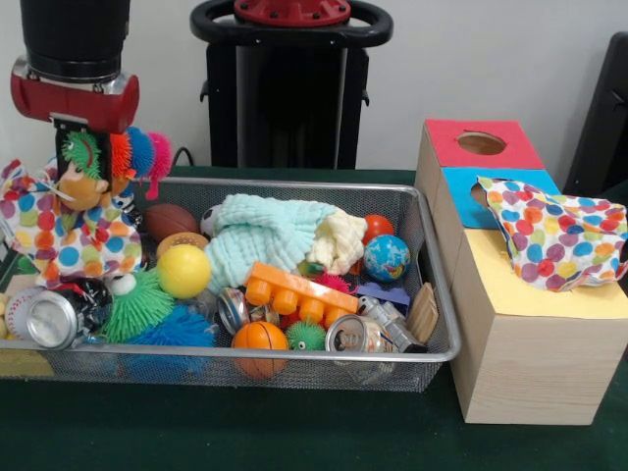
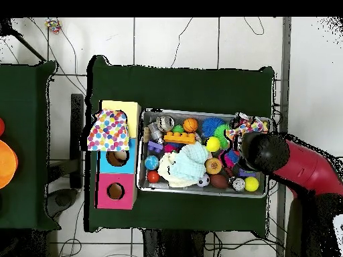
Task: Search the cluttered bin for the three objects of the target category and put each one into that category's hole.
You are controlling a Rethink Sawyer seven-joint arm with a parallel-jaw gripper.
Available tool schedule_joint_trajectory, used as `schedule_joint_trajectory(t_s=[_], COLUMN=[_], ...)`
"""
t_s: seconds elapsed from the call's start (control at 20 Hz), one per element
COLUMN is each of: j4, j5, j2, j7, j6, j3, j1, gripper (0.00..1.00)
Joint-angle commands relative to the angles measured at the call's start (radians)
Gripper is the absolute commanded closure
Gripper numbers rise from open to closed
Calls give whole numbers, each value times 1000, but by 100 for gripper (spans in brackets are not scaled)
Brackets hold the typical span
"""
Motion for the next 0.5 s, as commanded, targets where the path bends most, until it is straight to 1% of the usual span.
schedule_joint_trajectory(t_s=[0.05,0.15,0.25,0.3,0.4,0.5], j4=[-13,-13,-11,3,8,7], j5=[23,-15,-55,-58,-58,-43], j2=[10,24,10,-2,-17,-11], j7=[132,121,133,149,173,190], j6=[108,45,1,-2,23,32], j3=[6,-5,-39,-55,-79,-84], j1=[20,28,58,75,109,128], gripper=[100,100,100,100,100,100])
